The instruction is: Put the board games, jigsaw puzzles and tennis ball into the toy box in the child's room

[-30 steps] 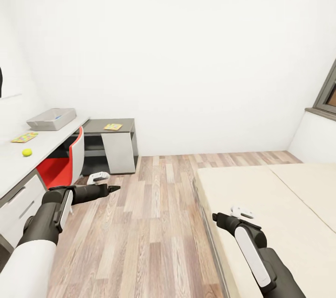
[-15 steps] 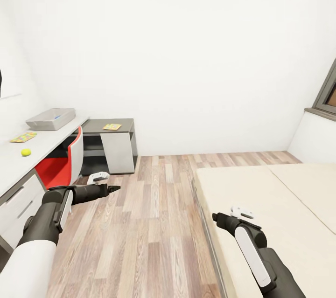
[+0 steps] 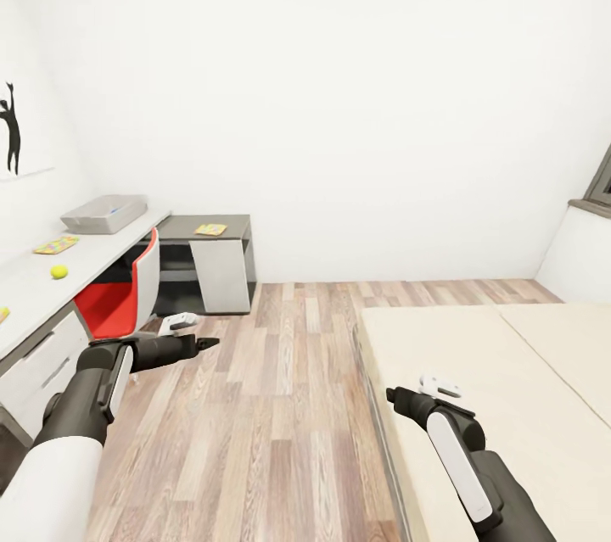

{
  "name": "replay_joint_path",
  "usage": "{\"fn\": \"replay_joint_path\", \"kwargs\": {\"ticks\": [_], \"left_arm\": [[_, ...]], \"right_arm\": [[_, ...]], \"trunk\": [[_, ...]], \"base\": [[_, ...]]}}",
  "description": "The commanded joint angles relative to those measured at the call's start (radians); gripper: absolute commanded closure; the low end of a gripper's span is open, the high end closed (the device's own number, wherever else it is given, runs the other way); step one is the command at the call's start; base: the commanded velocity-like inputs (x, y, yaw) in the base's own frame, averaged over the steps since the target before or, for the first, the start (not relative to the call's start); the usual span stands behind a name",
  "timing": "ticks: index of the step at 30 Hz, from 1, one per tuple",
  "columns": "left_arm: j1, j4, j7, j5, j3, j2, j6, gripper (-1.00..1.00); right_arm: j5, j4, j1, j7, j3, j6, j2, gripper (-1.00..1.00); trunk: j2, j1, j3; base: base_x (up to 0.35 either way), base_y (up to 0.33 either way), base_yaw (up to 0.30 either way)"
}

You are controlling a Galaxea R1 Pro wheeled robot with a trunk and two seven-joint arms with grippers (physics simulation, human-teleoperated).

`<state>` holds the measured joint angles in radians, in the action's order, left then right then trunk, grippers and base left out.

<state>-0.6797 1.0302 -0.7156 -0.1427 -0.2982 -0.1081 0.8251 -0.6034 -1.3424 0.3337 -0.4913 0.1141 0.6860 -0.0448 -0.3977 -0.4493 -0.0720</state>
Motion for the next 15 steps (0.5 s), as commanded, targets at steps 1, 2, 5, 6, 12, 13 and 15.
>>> {"fn": "replay_joint_path", "kwargs": {"ticks": [1, 2, 5, 6, 12, 13, 15], "left_arm": [[-0.001, 0.001, -0.01, -0.011, -0.002, 0.001, 0.003, -1.0], [-0.001, 0.001, -0.01, -0.011, -0.002, 0.001, 0.003, -1.0], [-0.001, 0.001, -0.01, -0.011, -0.002, 0.001, 0.003, -1.0], [-0.001, 0.001, -0.01, -0.011, -0.002, 0.001, 0.003, -1.0], [-0.001, 0.001, -0.01, -0.011, -0.002, 0.001, 0.003, -1.0], [-0.001, 0.001, -0.01, -0.011, -0.002, 0.001, 0.003, -1.0], [-0.001, 0.001, -0.01, -0.011, -0.002, 0.001, 0.003, -1.0]], "right_arm": [[-0.01, -0.001, 0.001, -0.01, 0.002, 0.001, -0.001, -1.0], [-0.01, -0.001, 0.002, -0.01, 0.002, 0.001, -0.001, -1.0], [-0.01, -0.001, 0.001, -0.01, 0.002, 0.001, -0.001, -1.0], [-0.01, -0.001, 0.001, -0.01, 0.003, 0.001, -0.001, -1.0], [-0.01, -0.001, 0.001, -0.01, 0.004, 0.001, -0.001, -1.0], [-0.01, -0.001, 0.001, -0.01, 0.004, 0.001, -0.001, -1.0], [-0.01, -0.001, 0.001, -0.01, 0.004, 0.001, -0.001, -1.0]], "trunk": [[-0.002, -0.001, -0.002], [-0.002, -0.001, -0.002], [-0.002, -0.001, -0.002], [-0.002, -0.001, -0.002], [-0.002, -0.001, -0.002], [-0.002, -0.001, -0.002], [-0.002, -0.001, -0.002]], "base": [[0.0, -0.012, 0.134], [0.0, -0.008, 0.086], [0.0, -0.004, 0.045], [0.0, -0.002, 0.023], [0.0, -0.001, 0.01], [0.0, 0.0, 0.003], [0.0, 0.0, 0.002]]}}
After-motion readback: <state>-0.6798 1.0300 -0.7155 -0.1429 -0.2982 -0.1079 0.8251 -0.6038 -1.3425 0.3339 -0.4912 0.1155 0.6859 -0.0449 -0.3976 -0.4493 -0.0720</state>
